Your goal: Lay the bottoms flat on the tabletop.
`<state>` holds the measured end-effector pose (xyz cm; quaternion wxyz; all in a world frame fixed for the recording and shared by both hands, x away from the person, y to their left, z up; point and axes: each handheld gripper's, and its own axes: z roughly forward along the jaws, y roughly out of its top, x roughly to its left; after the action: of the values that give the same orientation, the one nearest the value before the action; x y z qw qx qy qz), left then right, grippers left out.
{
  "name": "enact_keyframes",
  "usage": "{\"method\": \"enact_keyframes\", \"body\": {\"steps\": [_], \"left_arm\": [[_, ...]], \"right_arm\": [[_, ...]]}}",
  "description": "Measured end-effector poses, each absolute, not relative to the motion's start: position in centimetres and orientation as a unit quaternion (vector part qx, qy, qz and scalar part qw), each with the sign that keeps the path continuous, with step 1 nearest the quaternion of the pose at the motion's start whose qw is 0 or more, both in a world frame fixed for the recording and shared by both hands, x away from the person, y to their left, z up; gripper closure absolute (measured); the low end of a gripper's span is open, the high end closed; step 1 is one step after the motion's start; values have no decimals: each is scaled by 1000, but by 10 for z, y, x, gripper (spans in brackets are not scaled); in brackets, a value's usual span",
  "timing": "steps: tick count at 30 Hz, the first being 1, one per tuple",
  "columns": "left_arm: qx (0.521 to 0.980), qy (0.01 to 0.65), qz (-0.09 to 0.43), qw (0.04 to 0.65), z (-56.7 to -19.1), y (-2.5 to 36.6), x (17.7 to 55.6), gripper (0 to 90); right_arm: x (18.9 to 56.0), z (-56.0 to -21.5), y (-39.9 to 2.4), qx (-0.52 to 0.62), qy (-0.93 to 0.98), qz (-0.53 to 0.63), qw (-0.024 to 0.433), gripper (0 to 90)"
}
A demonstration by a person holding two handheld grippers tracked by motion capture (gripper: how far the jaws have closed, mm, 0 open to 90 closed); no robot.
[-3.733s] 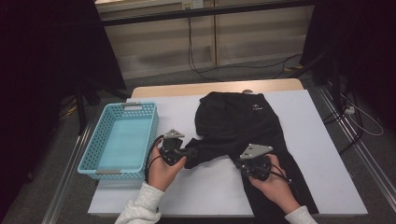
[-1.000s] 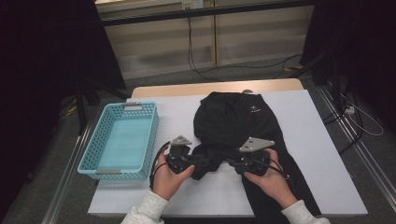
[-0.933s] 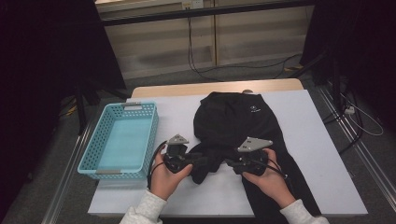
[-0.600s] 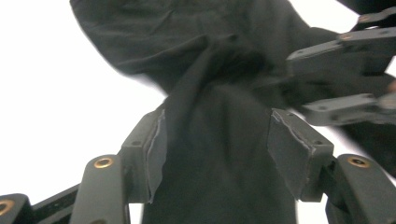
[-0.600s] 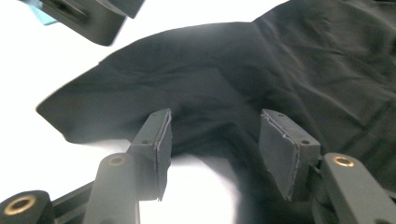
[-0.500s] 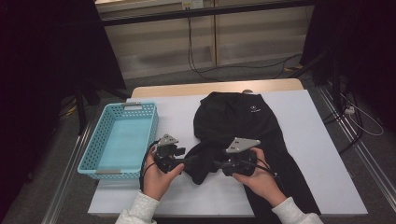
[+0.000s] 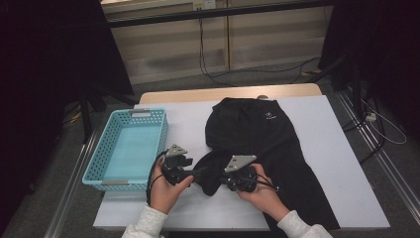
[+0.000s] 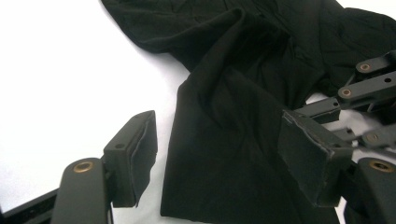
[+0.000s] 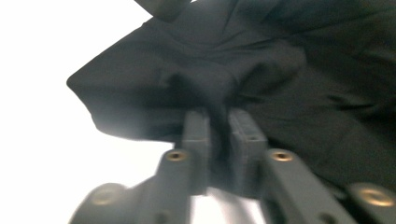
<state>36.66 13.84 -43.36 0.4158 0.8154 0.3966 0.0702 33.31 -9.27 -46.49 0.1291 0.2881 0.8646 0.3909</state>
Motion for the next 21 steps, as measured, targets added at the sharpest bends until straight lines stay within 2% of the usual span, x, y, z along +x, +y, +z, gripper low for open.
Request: {"method": "enact_keyframes", "body": {"steps": [2, 11, 16, 21], "left_arm": [[816, 395, 72, 416, -434, 138, 367, 294], [813, 396, 77, 419, -434, 140, 369, 291], [817, 392, 60, 419, -438, 133, 369, 300], [821, 389, 45, 416, -443, 128, 368, 322]], "right_arm": [[332, -464, -94, 283, 867, 387, 134, 873], [334, -443, -122, 304, 844, 423, 125, 877], [337, -438, -142, 331, 824, 442, 128, 875], [339, -441, -145, 340, 820, 441, 130, 870]]}}
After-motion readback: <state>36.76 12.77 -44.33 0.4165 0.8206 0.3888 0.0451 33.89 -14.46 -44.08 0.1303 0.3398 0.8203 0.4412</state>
